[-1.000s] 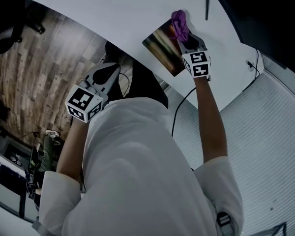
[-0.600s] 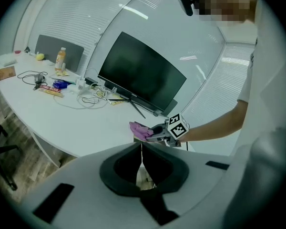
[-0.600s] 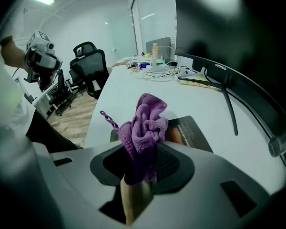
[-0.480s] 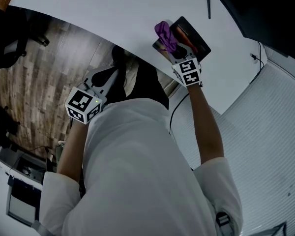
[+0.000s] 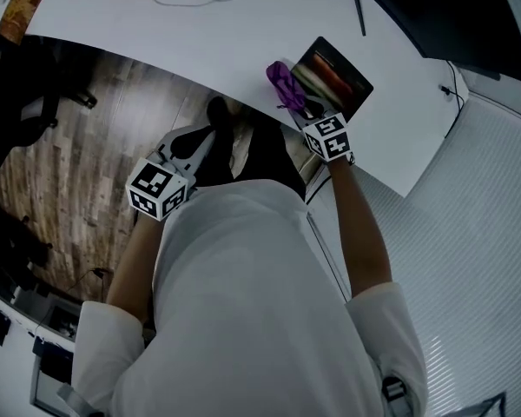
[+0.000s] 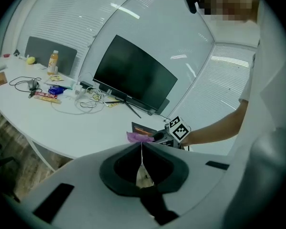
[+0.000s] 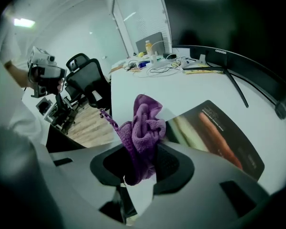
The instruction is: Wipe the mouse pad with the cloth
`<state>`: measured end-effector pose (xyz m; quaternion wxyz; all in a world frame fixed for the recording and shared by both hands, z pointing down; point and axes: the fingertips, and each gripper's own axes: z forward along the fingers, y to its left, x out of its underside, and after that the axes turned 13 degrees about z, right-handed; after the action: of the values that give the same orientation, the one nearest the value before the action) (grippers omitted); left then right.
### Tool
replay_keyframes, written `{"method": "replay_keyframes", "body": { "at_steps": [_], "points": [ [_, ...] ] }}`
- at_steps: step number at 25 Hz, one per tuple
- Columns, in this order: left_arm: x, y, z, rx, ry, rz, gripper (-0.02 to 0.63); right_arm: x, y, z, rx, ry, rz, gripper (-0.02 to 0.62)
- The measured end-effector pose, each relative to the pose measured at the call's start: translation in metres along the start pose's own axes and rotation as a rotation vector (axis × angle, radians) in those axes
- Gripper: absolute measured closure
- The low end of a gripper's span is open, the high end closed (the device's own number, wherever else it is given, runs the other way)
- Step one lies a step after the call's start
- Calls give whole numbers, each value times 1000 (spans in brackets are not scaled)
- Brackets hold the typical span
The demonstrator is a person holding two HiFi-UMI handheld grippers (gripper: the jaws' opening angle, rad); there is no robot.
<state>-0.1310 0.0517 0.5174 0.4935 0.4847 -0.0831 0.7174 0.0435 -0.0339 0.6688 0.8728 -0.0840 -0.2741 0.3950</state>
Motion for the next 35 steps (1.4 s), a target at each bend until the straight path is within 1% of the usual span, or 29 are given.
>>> {"method": "replay_keyframes", "body": {
  "at_steps": [4,9,13,16,19,23,27,31,35],
  "points": [
    [-1,2,-8,40,0,19,584,-4,11,-25,2,-83,150,460],
    [-12,3,-3,97,-4,34,584,-9,8,-77,71,-211,304,460],
    [-27,-6,11,125,-2,69,584,-2,2,-122,108,-303,411,460],
    [-43,-16,21,128,-17,99,584,6,-2,-147,130,-360,444,460],
    [-51,-32,28,134,-15,126,583,16,2,-170,125,-404,478,460],
    [-52,-59,32,146,5,180,584,30,9,-197,111,-439,498,460],
    [-48,-90,32,140,7,210,584,53,13,-223,101,-472,546,460],
    [-53,-123,30,123,-24,220,584,74,20,-253,103,-497,533,460],
    [-59,-154,19,100,-71,222,584,91,26,-288,103,-550,527,460]
  ]
}}
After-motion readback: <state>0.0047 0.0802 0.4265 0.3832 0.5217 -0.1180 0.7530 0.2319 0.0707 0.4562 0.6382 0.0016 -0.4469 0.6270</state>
